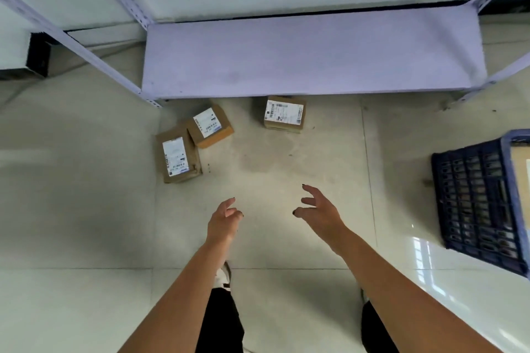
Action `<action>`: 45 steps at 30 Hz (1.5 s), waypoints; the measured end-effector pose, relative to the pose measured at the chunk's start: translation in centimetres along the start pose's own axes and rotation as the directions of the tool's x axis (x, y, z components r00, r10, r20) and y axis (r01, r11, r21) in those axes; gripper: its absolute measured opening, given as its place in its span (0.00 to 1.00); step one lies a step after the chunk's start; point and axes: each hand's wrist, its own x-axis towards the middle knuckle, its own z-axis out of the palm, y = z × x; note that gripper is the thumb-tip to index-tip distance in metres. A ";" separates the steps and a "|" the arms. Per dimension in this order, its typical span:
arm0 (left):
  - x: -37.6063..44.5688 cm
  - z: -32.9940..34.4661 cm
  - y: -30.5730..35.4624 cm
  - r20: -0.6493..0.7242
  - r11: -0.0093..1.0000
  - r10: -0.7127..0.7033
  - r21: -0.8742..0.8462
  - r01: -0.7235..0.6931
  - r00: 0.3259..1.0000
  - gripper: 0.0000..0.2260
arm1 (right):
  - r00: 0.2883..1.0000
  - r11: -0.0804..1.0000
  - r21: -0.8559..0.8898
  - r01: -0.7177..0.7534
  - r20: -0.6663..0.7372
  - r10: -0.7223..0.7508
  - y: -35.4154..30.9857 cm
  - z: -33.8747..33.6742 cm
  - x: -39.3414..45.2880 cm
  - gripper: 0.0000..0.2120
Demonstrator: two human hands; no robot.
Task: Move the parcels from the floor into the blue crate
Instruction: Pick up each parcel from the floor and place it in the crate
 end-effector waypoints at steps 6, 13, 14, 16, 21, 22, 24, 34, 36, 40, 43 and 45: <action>5.7 -11.7 -0.8 -0.008 0.999 -0.023 0.024 0.024 1.000 0.19 | 0.998 0.997 0.053 -0.048 -0.030 0.049 -2.2 10.9 3.9 0.28; 14.7 -18.2 -2.7 -0.041 1.000 -0.011 -0.002 0.011 0.999 0.20 | 0.997 0.998 -0.004 -0.068 0.025 0.068 -3.1 22.0 11.3 0.27; 16.3 -18.6 -3.1 -0.048 1.000 -0.012 -0.006 0.012 0.999 0.21 | 0.997 0.998 -0.027 -0.059 0.039 0.060 -3.1 23.4 12.7 0.27; 20.0 -19.3 -4.0 -0.080 1.000 -0.003 -0.013 0.002 0.997 0.22 | 0.997 0.996 -0.081 -0.034 0.064 0.039 -3.0 26.2 16.0 0.28; 29.9 -20.5 -5.5 -0.215 0.998 0.059 -0.003 -0.061 0.975 0.29 | 0.996 0.981 -0.180 0.072 0.064 -0.061 -4.1 32.1 25.6 0.33; 31.7 -20.6 -5.7 -0.216 0.997 0.063 -0.023 -0.070 0.974 0.30 | 0.995 0.977 -0.193 0.087 0.057 -0.078 -4.3 32.9 27.2 0.35; 34.4 -20.4 -5.9 -0.185 0.994 0.034 -0.098 -0.053 0.982 0.32 | 0.993 0.969 -0.221 0.108 0.062 -0.097 -4.8 34.4 29.8 0.38; 28.0 -18.6 -6.9 -0.137 0.980 -0.006 -0.198 -0.022 0.990 0.17 | 0.998 0.953 -0.295 0.062 0.038 -0.053 -4.6 33.9 24.1 0.32; 24.3 -18.0 -6.8 -0.123 0.973 -0.073 -0.228 0.043 0.990 0.17 | 0.999 0.957 -0.286 0.040 0.013 -0.038 -4.6 32.4 20.4 0.33; 16.1 -16.5 -5.6 -0.088 0.963 -0.129 -0.247 0.104 0.988 0.17 | 0.999 0.954 -0.300 0.017 -0.039 -0.030 -4.3 28.1 12.7 0.31; 10.2 -13.9 -4.3 0.029 0.974 -0.123 -0.185 0.126 0.992 0.31 | 0.997 0.955 -0.298 -0.011 -0.072 -0.011 -3.5 23.9 7.9 0.38; 7.4 -11.0 -3.7 0.073 0.986 -0.097 -0.130 0.106 0.993 0.34 | 0.995 0.955 -0.292 -0.059 -0.092 0.033 -2.6 20.4 5.4 0.41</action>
